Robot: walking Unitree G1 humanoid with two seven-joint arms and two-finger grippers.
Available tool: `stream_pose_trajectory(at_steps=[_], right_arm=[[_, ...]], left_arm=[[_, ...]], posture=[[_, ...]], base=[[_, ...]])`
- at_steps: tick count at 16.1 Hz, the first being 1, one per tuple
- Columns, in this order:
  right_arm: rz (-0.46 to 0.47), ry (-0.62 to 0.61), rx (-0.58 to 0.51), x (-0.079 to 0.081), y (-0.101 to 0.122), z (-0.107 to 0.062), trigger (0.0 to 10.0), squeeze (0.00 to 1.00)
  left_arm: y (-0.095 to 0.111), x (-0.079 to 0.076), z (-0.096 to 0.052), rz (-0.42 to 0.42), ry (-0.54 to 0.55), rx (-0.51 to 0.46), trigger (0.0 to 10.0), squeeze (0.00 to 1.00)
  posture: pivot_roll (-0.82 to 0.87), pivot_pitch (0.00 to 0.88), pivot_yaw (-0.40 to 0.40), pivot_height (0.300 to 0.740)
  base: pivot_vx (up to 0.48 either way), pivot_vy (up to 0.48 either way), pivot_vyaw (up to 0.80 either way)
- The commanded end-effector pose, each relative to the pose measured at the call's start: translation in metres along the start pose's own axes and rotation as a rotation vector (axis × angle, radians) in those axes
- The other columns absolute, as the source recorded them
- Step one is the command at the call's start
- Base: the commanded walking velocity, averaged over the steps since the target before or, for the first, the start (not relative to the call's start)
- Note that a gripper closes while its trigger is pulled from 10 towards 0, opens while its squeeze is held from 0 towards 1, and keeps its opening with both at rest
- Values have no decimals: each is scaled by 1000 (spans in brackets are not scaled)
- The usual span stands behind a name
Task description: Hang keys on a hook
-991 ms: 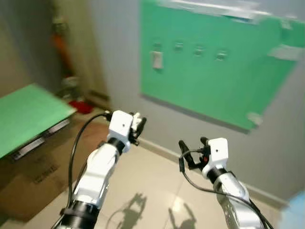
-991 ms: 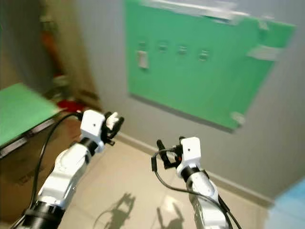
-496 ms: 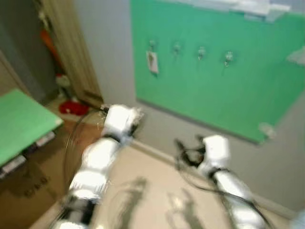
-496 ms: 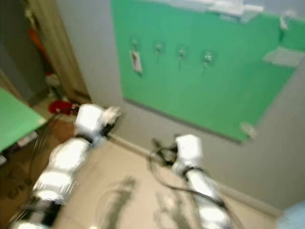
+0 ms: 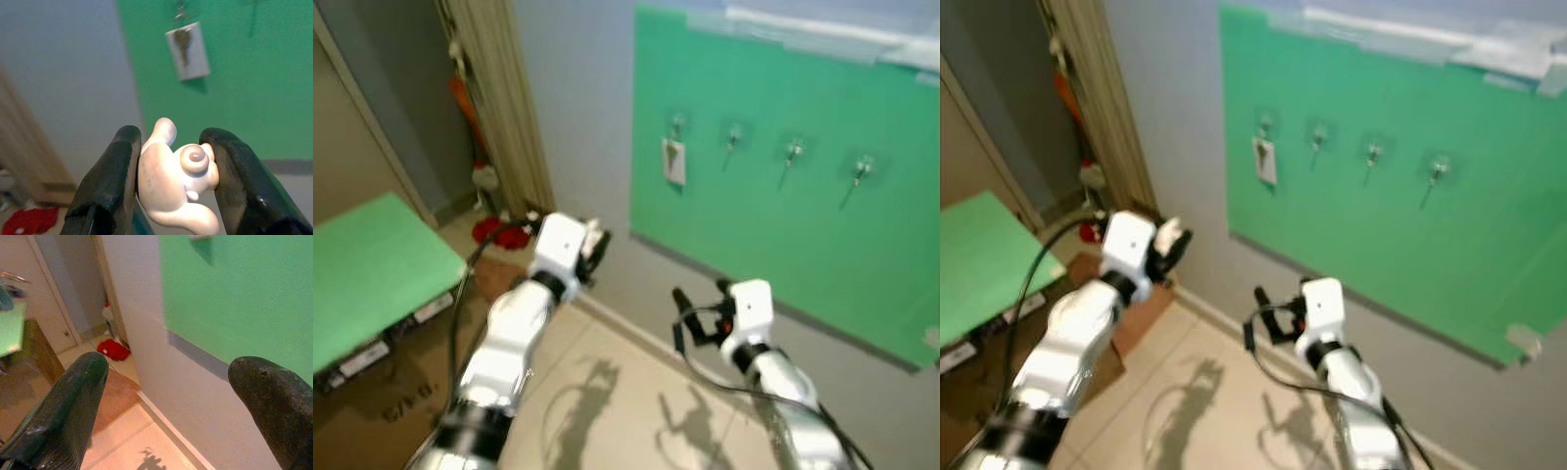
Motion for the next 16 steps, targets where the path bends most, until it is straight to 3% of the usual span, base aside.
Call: stream_pose_trajectory(at_steps=[1, 5, 9, 13, 16], right_arm=[[-3, 3, -26, 0, 10, 7, 10000, 0], [16, 35, -73, -2, 38, 24, 10000, 0], [86, 75, -92, 7, 51, 33, 10000, 0], [147, 144, -129, 16, 72, 39, 10000, 0], [164, 177, -162, 20, 87, 41, 10000, 0]], left_arm=[[17, 1, 9, 47, -30, -9, 0, 0], [53, 15, 30, 88, -11, -64, 0, 0], [81, 12, 47, 128, -36, -106, 0, 0], [88, 7, 56, 143, -57, -117, 0, 0], [85, -9, 67, 138, -107, -103, 0, 0]], posture=[[-118, 0, 64, 740], [-128, 0, 92, 740], [-124, 0, 103, 740], [-126, 0, 109, 740], [-147, 0, 116, 740]], base=[[0, 0, 0], [0, 0, 0], [0, 0, 0], [0, 0, 0], [0, 0, 0]])
Point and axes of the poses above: a point about 5 cm out from each wrist's last joint towards the gripper, its own z axis pointing out of the wrist towards the gripper, its own y axis along the axis of the wrist's last joint, x = y × z, the point moved 1 cm from there along z, pointing out of the wrist towards the gripper, and after that the axes turned 14 degrees about -z, right-handed, at the moved point
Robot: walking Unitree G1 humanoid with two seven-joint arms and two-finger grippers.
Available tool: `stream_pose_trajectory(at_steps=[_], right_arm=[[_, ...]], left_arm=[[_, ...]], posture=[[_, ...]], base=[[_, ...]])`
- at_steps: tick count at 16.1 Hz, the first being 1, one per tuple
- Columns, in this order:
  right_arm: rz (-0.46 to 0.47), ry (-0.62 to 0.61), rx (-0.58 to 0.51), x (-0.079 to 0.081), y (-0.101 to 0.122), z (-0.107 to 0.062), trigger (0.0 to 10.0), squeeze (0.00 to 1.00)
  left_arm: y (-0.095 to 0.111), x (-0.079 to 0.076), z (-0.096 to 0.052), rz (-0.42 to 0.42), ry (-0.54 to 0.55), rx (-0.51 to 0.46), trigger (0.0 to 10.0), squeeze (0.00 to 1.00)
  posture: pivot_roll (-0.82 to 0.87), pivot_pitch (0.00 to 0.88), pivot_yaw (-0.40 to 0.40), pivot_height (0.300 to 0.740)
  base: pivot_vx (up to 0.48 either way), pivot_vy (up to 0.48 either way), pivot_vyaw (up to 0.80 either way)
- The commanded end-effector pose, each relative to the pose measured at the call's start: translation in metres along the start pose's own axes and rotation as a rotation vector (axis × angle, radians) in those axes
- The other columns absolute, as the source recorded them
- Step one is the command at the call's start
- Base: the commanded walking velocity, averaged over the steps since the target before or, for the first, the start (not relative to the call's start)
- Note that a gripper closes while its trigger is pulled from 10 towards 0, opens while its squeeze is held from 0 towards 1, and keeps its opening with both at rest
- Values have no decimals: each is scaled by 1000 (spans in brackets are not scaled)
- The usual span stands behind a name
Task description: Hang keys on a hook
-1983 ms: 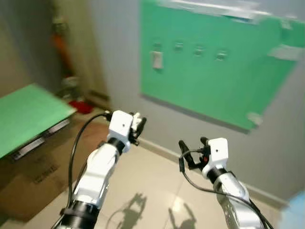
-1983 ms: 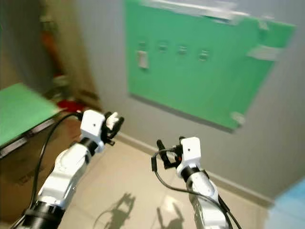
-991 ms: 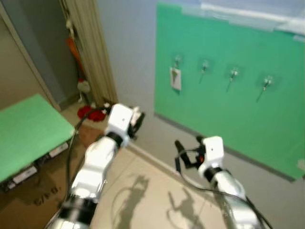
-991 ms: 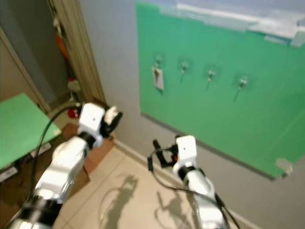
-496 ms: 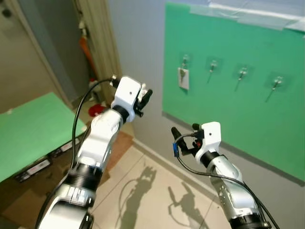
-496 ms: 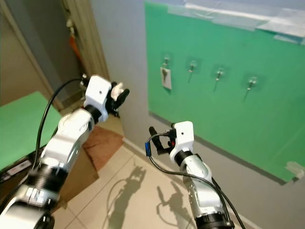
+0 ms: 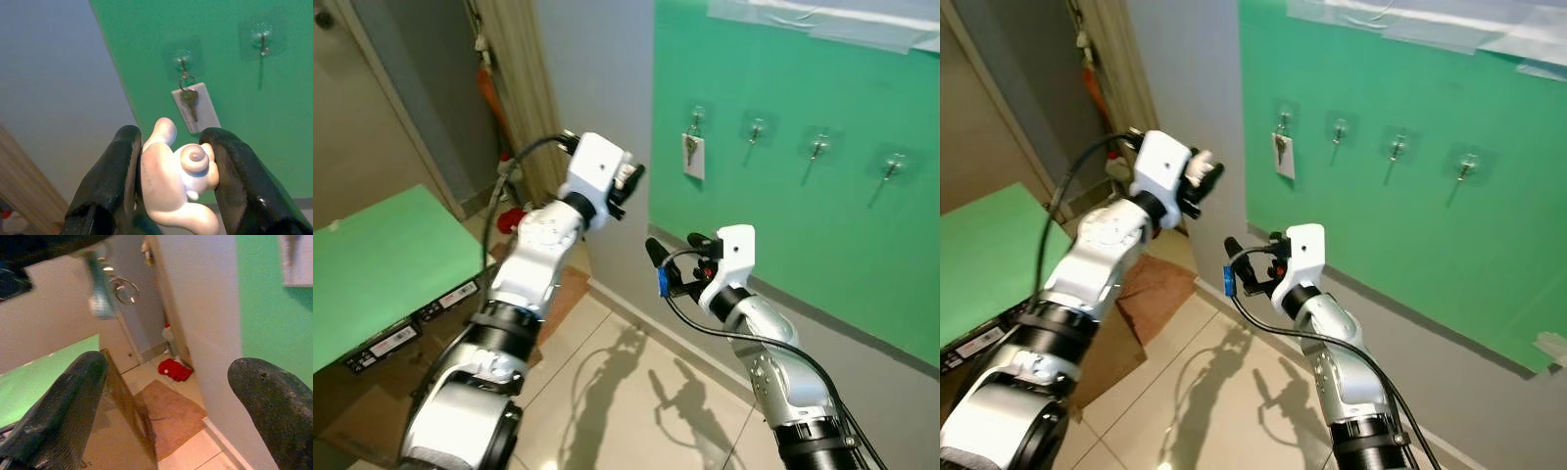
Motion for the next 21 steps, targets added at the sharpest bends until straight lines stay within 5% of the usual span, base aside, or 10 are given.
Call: stream_pose_trajectory(at_steps=[1, 12, 16, 21], right_arm=[[10, 32, -44, 6, 14, 3, 10000, 0], [-64, 8, 6, 13, 7, 5, 10000, 0], [-118, -40, 29, 11, 2, 6, 10000, 0], [-85, -110, 38, -1, -8, -3, 10000, 0]], left_arm=[[11, -3, 5, 29, -20, -29, 0, 0], [26, -31, 28, 18, -76, -73, 0, 0], [25, -24, 23, -1, -63, -78, 0, 0], [20, -16, 2, -158, -83, -93, 0, 0]], posture=[[-147, 0, 116, 740], [-193, 0, 142, 740], [-177, 0, 131, 740], [-165, 0, 126, 740]], base=[[0, 0, 0], [0, 0, 0], [0, 0, -363], [0, 0, -728]])
Point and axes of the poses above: a point about 5 cm out from each wrist's last joint towards the gripper, its own z axis pointing out of the wrist towards the gripper, its own y axis along the axis of the wrist's last joint, x = y × z, the point moved 1 cm from there along z, pointing out of the wrist towards the gripper, and after that the axes turned 14 degrees about -z, right-handed, at the moved point
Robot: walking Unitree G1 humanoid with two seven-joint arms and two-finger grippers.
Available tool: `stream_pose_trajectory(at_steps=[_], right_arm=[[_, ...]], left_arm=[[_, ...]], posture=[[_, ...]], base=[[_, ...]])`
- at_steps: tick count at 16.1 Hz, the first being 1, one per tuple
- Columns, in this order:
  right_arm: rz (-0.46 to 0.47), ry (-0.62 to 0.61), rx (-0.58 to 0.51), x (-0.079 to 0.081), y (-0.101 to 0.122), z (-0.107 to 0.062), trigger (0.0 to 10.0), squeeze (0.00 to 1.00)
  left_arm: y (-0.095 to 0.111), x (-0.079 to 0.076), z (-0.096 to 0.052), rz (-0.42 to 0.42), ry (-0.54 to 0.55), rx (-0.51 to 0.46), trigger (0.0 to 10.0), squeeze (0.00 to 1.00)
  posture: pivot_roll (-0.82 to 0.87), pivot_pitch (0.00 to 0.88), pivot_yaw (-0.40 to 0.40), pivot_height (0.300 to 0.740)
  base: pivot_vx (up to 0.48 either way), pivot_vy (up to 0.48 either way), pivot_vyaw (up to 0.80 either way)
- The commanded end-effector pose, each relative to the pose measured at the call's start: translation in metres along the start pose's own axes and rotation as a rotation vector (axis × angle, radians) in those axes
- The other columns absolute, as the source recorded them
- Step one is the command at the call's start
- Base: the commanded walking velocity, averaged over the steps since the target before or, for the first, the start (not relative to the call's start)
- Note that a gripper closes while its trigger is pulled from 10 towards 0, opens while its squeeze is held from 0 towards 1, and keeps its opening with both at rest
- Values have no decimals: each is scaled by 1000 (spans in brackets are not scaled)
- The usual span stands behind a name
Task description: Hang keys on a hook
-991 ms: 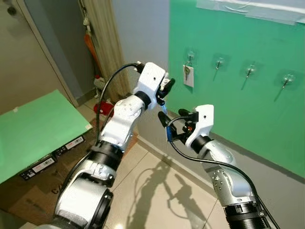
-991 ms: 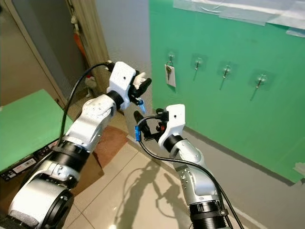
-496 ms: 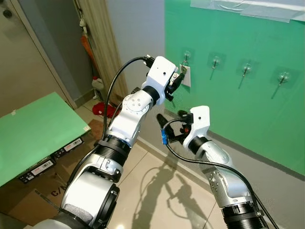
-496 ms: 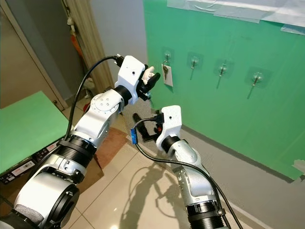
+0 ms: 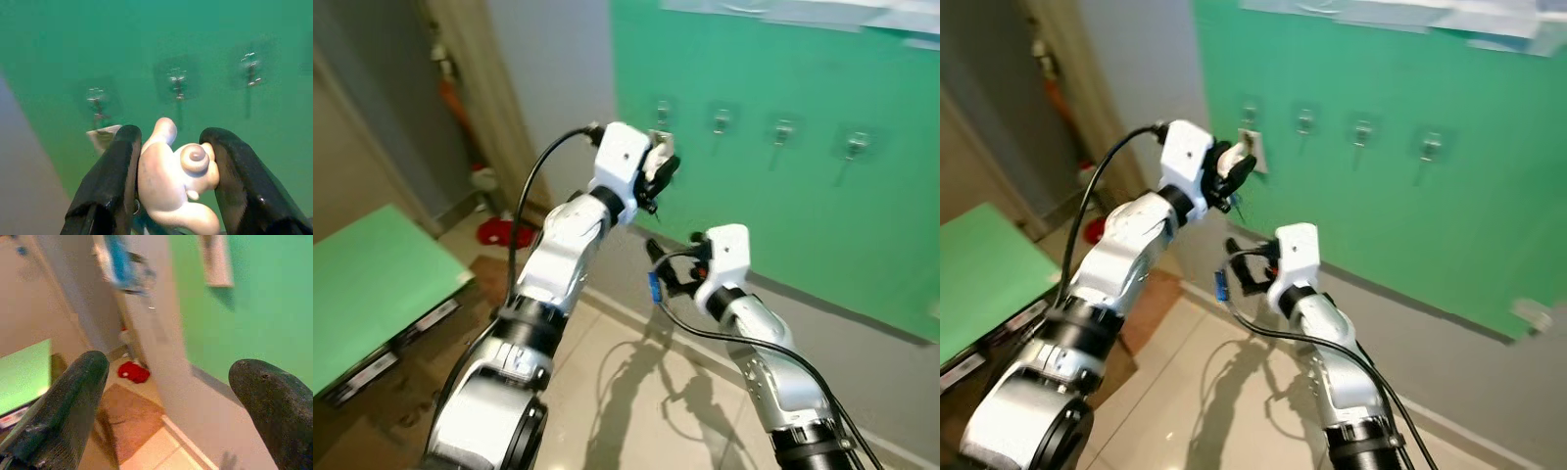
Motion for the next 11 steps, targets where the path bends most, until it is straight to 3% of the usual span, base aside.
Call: stream_pose_trajectory(at_steps=[1, 6, 11], right_arm=[[17, -15, 0, -1, -2, 0, 10000, 0], [11, -42, 12, -4, -7, -3, 10000, 0], [-3, -53, 27, -3, -12, -5, 10000, 0]], left_arm=[[8, 2, -5, -11, -12, -22, 0, 0], [8, -10, -12, -66, -94, -25, 0, 0], [9, -12, -15, -82, -115, -11, 0, 0]], posture=[[-165, 0, 124, 740], [-172, 0, 126, 740], [-177, 0, 133, 740]], base=[[0, 0, -738], [0, 0, -735], [0, 472, -741]])
Point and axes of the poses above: a point about 5 cm out from each wrist's last joint towards the gripper, its own z axis pointing out of the wrist towards the gripper, its own y axis along the axis of the wrist's last joint, x = y × z, the point moved 1 cm from there along z, pointing out of the wrist towards the gripper, and after that the axes turned 14 degrees about -z, right-handed, at the moved point
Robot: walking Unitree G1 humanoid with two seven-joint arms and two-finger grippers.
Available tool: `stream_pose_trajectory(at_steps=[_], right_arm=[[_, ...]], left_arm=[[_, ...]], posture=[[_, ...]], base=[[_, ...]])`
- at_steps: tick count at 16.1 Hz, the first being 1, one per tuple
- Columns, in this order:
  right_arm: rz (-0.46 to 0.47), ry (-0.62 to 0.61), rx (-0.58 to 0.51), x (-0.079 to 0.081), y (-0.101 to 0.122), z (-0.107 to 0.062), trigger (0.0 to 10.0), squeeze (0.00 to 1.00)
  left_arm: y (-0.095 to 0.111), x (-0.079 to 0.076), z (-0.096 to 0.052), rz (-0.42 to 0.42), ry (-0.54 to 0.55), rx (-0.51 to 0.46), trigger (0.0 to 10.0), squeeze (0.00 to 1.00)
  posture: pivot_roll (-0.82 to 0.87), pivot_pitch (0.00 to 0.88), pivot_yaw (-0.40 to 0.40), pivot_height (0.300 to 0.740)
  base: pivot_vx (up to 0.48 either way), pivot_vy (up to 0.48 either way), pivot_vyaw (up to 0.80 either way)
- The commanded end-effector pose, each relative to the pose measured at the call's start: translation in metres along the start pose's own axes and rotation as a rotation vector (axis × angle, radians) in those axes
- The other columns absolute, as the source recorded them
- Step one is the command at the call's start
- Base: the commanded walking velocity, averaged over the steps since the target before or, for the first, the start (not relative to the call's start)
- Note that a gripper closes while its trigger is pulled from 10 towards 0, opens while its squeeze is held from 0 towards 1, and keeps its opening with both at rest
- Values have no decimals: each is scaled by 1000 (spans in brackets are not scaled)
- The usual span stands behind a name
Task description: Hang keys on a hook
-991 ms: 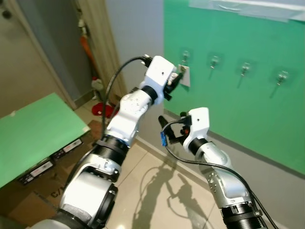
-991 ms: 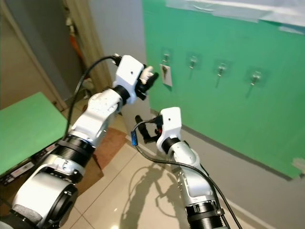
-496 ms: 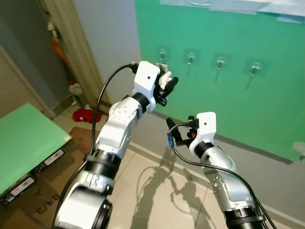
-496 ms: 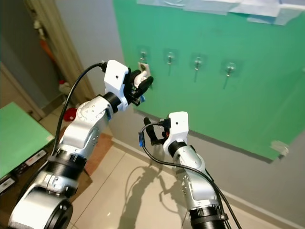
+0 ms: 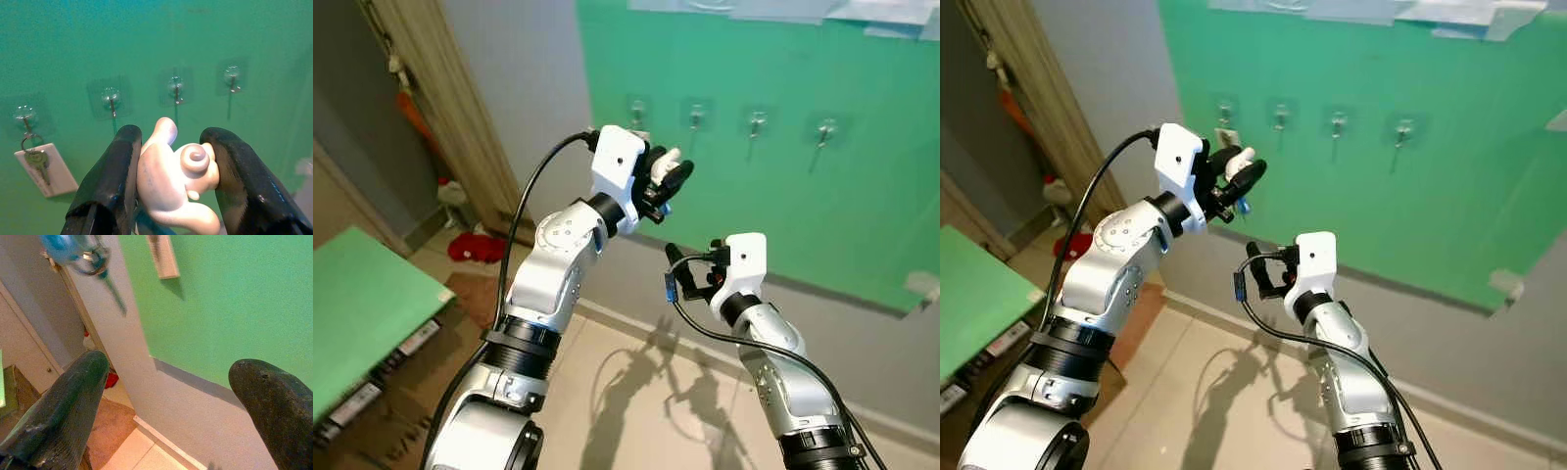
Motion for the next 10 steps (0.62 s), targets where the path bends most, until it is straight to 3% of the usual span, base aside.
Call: stream_pose_trajectory(at_steps=[1, 4, 8, 10], right_arm=[[9, 13, 0, 9, -2, 0, 10000, 0], [-13, -5, -13, 8, -1, 1, 10000, 0], [-46, -5, -39, 9, 7, 4, 10000, 0], [-94, 44, -36, 20, 15, 9, 10000, 0]], left_arm=[[2, 6, -5, 10, 15, 4, 0, 0], [3, 7, -5, 12, 24, 2, 0, 0], [4, 6, -3, 28, 18, 9, 0, 0], [5, 4, 0, 32, 8, 10, 0, 0]], posture=[[-177, 0, 133, 740], [-173, 0, 136, 740], [-171, 0, 137, 740], [-176, 0, 140, 740]], base=[[0, 480, -750], [0, 129, -767], [0, 0, 0], [0, 0, 0]])
Point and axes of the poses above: a point about 5 cm out from each wrist's last joint towards the gripper, its own z axis pointing out of the wrist towards the gripper, its own y axis along the axis of the wrist's last joint, x = y × z, the point moved 1 cm from there along z, pointing out of the wrist towards the gripper, and after that the axes turned 14 degrees about -z, right-handed, at the moved point
